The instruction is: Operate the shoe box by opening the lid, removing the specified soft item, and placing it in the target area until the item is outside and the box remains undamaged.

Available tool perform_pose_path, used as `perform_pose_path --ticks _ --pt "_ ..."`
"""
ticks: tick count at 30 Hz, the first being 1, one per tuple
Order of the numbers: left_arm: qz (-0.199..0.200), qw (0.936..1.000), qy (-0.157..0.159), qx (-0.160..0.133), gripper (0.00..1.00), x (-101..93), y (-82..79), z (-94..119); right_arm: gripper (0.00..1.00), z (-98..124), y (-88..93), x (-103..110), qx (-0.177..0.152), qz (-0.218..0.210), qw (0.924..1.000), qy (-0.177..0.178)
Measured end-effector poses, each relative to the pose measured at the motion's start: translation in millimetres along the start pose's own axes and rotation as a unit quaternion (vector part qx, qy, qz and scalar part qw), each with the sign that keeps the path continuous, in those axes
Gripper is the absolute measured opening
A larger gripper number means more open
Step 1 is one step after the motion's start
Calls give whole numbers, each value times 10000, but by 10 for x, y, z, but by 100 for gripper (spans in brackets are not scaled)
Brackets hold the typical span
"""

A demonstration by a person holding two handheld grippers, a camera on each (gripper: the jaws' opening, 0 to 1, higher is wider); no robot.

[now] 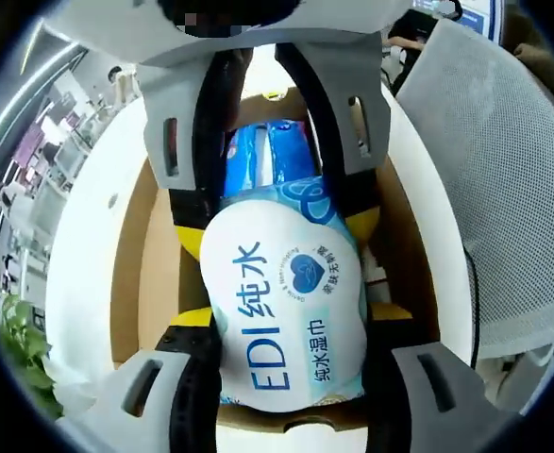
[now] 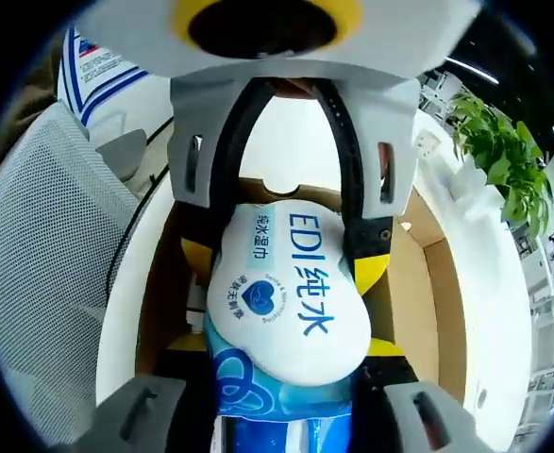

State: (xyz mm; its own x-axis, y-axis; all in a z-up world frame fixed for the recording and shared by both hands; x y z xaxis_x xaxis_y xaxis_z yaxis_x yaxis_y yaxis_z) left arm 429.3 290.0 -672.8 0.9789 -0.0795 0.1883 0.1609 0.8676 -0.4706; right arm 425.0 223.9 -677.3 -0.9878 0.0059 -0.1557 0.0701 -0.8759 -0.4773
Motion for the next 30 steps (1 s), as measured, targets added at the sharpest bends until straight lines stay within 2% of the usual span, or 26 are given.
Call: perform_pose_path --ticks 18,30 --pt "-321 9991 -242 -119 59 71 -390 151 54 431 82 -15 23 -6 9993 372" --pt "-590 9977 -250 -237 59 64 -746 125 54 731 287 53 113 -125 9980 608"
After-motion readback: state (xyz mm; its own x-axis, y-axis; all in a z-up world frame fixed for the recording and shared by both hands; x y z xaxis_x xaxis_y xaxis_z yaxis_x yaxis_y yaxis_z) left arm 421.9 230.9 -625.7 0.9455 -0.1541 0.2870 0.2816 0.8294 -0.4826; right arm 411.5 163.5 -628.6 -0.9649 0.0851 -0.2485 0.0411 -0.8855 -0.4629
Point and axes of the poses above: the point that each gripper's makers call its tool centre point, and the gripper's own axes: z roughly backward along the fingers, x roughly to its left, y roughly out of its underside, the point moved 6 cm from there along z, roughly backward along the fingers
